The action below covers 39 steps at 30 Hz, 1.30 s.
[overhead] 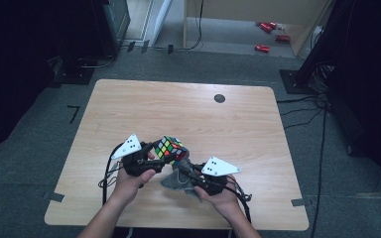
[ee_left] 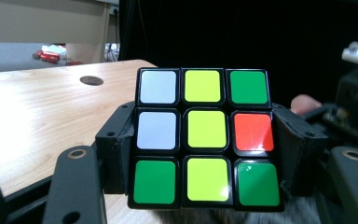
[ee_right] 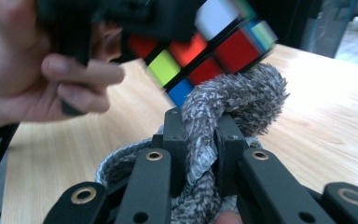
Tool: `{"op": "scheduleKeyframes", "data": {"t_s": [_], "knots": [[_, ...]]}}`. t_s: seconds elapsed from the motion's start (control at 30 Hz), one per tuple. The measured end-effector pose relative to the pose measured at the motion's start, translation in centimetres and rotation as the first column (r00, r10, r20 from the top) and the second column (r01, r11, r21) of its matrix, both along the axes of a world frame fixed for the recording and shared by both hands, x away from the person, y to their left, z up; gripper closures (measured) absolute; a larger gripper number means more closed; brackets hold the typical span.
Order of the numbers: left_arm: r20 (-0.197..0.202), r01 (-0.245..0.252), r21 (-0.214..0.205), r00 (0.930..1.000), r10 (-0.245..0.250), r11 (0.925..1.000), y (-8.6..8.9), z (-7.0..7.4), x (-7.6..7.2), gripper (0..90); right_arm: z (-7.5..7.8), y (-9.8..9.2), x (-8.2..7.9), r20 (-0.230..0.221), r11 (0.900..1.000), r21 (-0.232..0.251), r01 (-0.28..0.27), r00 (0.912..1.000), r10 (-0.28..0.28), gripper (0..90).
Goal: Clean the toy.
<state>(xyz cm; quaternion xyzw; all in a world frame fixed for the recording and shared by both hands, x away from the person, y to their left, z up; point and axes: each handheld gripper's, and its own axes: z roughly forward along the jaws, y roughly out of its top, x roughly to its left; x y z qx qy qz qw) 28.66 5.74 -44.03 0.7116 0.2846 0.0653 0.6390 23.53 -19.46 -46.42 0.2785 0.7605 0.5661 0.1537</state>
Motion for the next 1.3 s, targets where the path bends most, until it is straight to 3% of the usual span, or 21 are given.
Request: {"op": "scheduleKeyframes", "data": {"t_s": [0.07, 0.27, 0.47, 0.57, 0.7, 0.8, 0.83, 0.9, 0.97, 1.03, 1.1, 1.23, 1.3], "knots": [[-0.005, 0.010, -0.013, 0.9999, -0.011, 0.9999, 0.1, 0.1, 0.0, 35.1, 0.3, -0.2, 0.1, 0.012, 1.0000, -0.003, -0.001, 0.9999, 0.001, 79.6], [-0.005, 0.056, -0.009, 0.9984, -0.057, 0.9984, -0.3, 0.1, -0.1, 35.1, 1.2, -2.2, 0.6, 0.027, 0.9965, 0.073, 0.040, 0.9988, -0.042, 79.9], [-0.004, 0.064, -0.023, 0.9979, -0.065, 0.9977, 0.3, 0.3, 0.1, 35.1, 0.7, -1.1, 0.1, 0.046, 0.9996, 0.017, -0.022, 0.9987, 0.021, 79.9], [-0.003, 0.075, -0.030, 0.9972, -0.075, 0.9967, 0.4, 0.3, 0.1, 35.1, 0.9, -1.2, 0.2, 0.054, 0.9996, 0.019, -0.021, 0.9983, 0.020, 79.8], [0.016, 0.077, 0.009, 0.9969, -0.077, 0.9970, 0.3, 0.1, 0.1, 35.1, 1.5, -2.4, 0.4, 0.042, 0.9960, 0.088, 0.011, 0.9990, -0.015, 80.1], [0.050, 0.059, 0.048, 0.9969, -0.061, 0.9971, 0.4, 0.0, 0.1, 35.1, 2.2, -3.0, 0.4, 0.058, 0.9970, 0.076, 0.016, 0.9981, -0.020, 80.1], [0.068, 0.055, 0.074, 0.9959, -0.060, 0.9957, 0.3, -0.2, 0.0, 35.1, 2.6, -3.3, 0.4, 0.058, 0.9953, 0.092, 0.030, 0.9977, -0.036, 80.2], [0.121, 0.061, 0.143, 0.9895, -0.078, 0.9878, -0.1, -0.5, -0.4, 35.1, 3.3, -4.0, 0.5, 0.057, 0.9887, 0.134, 0.068, 0.9955, -0.076, 80.3], [0.173, 0.078, 0.197, 0.9784, -0.113, 0.9773, -0.9, -0.8, -1.0, 35.1, 4.0, -4.3, 0.3, 0.051, 0.9818, 0.167, 0.091, 0.9936, -0.101, 80.2], [0.218, 0.086, 0.238, 0.9661, -0.139, 0.9674, -1.8, -1.0, -1.6, 35.1, 4.5, -4.0, 0.0, 0.048, 0.9790, 0.186, 0.084, 0.9944, -0.095, 80.3], [0.246, 0.091, 0.257, 0.9566, -0.156, 0.9620, -2.5, -1.1, -2.2, 35.1, 4.8, -3.3, -0.5, 0.053, 0.9807, 0.187, 0.055, 0.9964, -0.066, 80.3], [0.297, 0.085, 0.258, 0.9407, -0.163, 0.9623, -2.5, -0.7, -2.9, 35.2, 4.5, -2.7, -0.5, 0.029, 0.9829, 0.171, 0.069, 0.9968, -0.075, 80.5], [0.307, 0.078, 0.235, 0.9397, -0.150, 0.9688, -2.2, -0.4, -3.0, 35.2, 3.7, -3.1, 0.1, -0.013, 0.9811, 0.153, 0.118, 0.9929, -0.118, 80.6]]}}
